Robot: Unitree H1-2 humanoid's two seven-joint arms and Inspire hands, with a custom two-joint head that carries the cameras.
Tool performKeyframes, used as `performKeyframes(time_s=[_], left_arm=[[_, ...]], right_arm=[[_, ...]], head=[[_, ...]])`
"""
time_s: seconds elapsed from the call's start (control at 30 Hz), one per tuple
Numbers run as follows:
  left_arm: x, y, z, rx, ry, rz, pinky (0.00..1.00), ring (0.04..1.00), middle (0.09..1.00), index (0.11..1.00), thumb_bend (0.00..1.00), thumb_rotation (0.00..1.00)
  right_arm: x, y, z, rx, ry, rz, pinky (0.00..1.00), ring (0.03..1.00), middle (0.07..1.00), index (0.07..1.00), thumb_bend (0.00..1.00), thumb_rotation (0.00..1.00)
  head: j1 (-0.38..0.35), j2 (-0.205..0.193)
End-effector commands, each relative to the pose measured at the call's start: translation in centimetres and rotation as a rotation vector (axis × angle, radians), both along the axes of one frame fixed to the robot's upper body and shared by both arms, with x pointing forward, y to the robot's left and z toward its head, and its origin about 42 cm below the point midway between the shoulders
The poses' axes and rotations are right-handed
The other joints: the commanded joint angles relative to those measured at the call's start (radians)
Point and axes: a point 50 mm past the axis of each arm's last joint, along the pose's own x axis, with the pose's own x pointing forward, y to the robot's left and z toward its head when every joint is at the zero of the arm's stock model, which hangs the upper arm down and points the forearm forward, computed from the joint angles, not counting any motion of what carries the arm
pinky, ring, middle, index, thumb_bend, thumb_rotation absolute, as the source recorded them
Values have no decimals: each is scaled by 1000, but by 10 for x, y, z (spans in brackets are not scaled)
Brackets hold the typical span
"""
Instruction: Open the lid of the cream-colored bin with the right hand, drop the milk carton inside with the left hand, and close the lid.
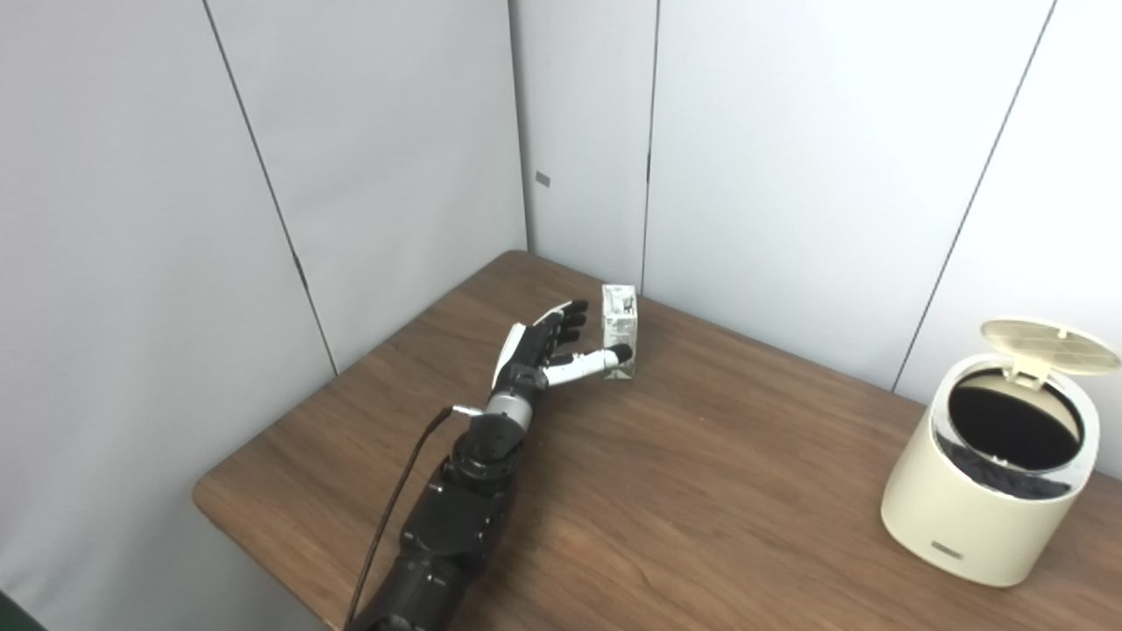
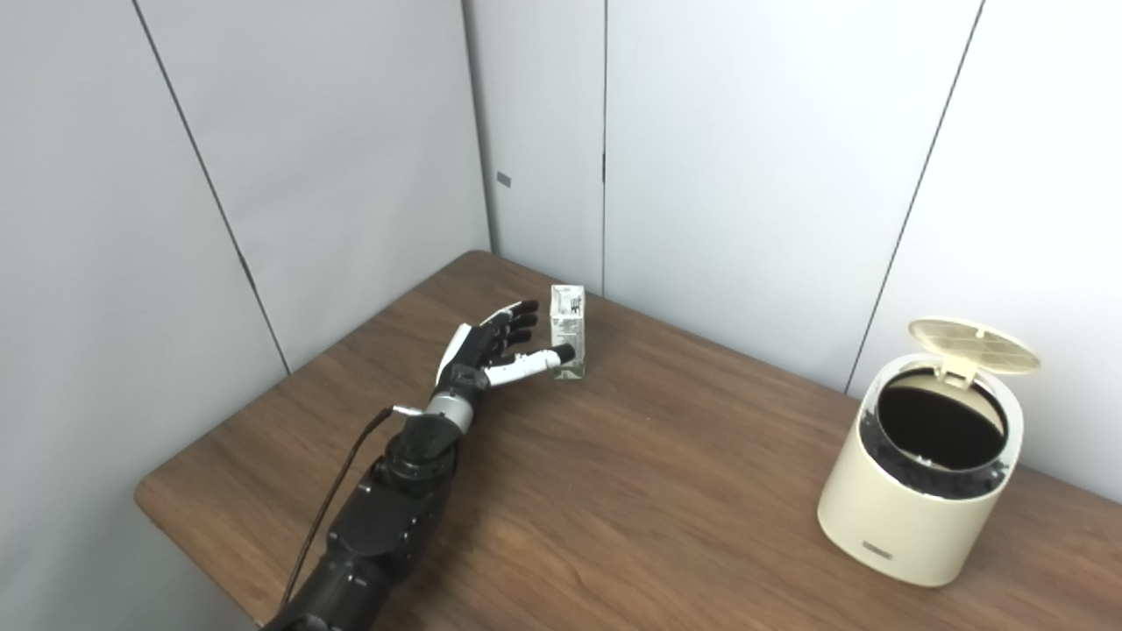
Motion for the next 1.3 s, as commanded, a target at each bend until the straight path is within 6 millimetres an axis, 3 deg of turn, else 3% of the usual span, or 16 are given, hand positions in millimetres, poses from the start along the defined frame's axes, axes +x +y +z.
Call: performKeyframes(time_s=[0.0,0.13,0.27,0.43,0.83,1.17,1.27], left_arm=[[13,10,25,42,-39,5,824,879,875,906,1000,298],[16,14,24,35,-14,8,807,871,875,908,1000,301],[17,15,24,34,-5,17,860,889,876,912,1000,315],[18,17,23,21,2,22,772,851,863,906,1000,294],[31,10,30,33,35,-87,897,891,864,897,1000,296],[37,6,24,58,58,-124,923,899,871,922,1000,310],[40,6,24,70,62,-148,882,884,867,911,1000,316]], right_arm=[[-17,1,-16,-2,23,-1,496,699,748,727,355,841],[-20,1,-13,-1,27,-1,474,692,746,723,403,860],[-23,1,-11,2,23,5,463,682,736,715,428,870],[-27,0,-9,-10,33,4,450,676,732,713,494,910],[-40,-6,-7,-32,38,-18,428,670,733,706,593,947],[-52,-19,-7,-52,50,-52,439,684,745,713,647,968],[-55,-21,-7,-63,51,-56,452,691,751,719,665,986]], head=[[-7,2],[-15,6],[-22,8],[-37,13],[-81,28],[-115,40],[-123,44]])
